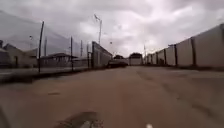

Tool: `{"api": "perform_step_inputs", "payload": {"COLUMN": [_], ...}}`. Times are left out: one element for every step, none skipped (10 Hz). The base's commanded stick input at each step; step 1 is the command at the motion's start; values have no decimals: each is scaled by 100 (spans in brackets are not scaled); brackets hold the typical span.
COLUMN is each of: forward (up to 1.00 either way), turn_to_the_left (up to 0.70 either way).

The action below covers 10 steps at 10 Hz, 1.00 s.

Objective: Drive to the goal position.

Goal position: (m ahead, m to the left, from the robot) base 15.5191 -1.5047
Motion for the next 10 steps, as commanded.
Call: {"api": "perform_step_inputs", "payload": {"forward": [100, 100, 100, 100, 100, 100, 100, 100, 100, 100], "turn_to_the_left": [0, 0, 0, 0, 0, 0, 0, 0, 0, -36]}}
